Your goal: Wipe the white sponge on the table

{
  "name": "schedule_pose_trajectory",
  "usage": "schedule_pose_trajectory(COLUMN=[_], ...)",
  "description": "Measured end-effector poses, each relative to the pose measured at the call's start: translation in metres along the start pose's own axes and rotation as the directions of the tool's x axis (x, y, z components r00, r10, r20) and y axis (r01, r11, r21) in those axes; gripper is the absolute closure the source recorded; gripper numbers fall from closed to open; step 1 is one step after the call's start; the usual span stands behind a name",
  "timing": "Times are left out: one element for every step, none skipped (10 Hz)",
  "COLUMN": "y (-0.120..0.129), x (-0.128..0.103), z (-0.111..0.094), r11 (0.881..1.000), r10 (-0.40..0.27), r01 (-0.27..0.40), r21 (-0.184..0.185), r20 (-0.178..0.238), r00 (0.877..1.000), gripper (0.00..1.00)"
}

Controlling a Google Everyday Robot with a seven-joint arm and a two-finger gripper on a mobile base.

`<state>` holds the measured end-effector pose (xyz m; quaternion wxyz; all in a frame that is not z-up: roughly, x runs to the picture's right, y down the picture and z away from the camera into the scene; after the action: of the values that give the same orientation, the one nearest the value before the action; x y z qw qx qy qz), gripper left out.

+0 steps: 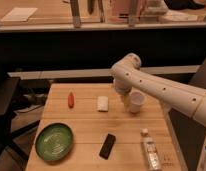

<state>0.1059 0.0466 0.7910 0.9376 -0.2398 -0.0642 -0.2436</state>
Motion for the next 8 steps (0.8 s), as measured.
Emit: schedule_pose_trajectory(y=[-0.002,-0.006,-0.009,-0.011,-0.011,-0.015,-0.017,-0.019], x=[-0.002,-0.004,-0.007,-0.008,-0.008,-0.01,-0.013,-0.014], z=[0.003,0.005,0.008,0.011,0.016,0.024,0.028,0.03], r11=[1.0,1.0,0.999,0.999,0.999,0.998,0.997,0.995], r10=[-0.009,-0.02,-0.033,-0.042,-0.052,-0.069,-0.081,-0.095], r01=[0.009,0.02,0.033,0.042,0.052,0.069,0.082,0.096], r21=[-0.001,-0.001,-0.003,-0.005,-0.009,-0.012,-0.013,-0.013], r20=[0.004,0.008,0.013,0.016,0.022,0.028,0.034,0.038], r00=[1.0,1.0,0.999,0.999,0.998,0.997,0.996,0.995], gripper=[0.2,0.2,0.2,0.2,0.2,0.2,0.2,0.2])
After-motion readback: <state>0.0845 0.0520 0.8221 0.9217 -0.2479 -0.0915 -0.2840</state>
